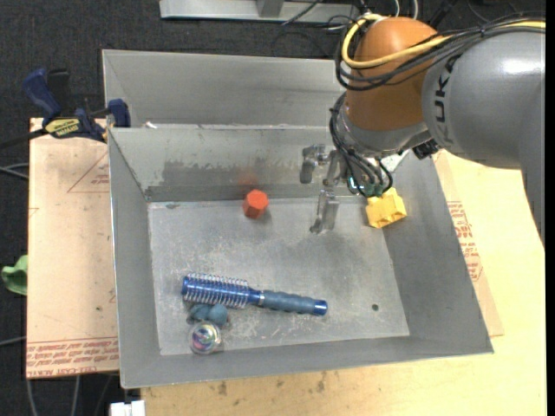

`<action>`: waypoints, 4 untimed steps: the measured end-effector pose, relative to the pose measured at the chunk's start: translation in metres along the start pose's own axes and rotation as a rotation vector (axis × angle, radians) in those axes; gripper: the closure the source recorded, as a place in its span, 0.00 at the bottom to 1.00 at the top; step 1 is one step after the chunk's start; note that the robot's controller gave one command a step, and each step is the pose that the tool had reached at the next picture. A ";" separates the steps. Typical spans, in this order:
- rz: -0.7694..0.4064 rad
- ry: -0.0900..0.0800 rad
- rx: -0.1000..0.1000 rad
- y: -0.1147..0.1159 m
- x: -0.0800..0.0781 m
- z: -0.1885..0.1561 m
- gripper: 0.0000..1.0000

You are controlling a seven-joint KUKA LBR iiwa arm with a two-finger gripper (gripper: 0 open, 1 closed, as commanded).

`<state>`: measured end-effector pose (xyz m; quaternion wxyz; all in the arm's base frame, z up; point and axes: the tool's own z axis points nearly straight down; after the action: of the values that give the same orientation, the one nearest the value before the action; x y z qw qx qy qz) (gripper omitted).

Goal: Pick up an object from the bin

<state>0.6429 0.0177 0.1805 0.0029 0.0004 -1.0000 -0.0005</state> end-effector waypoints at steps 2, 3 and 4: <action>-0.522 -0.002 0.000 0.014 0.130 0.111 0.00; -0.520 -0.015 0.003 0.014 0.126 0.109 1.00; -1.225 -0.040 0.019 0.024 0.129 0.103 1.00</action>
Offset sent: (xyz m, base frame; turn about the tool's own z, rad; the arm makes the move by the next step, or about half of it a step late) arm -0.0708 0.0076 -0.0598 -0.1921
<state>0.5131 0.0421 0.0781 -0.0166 0.5751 -0.8179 0.0069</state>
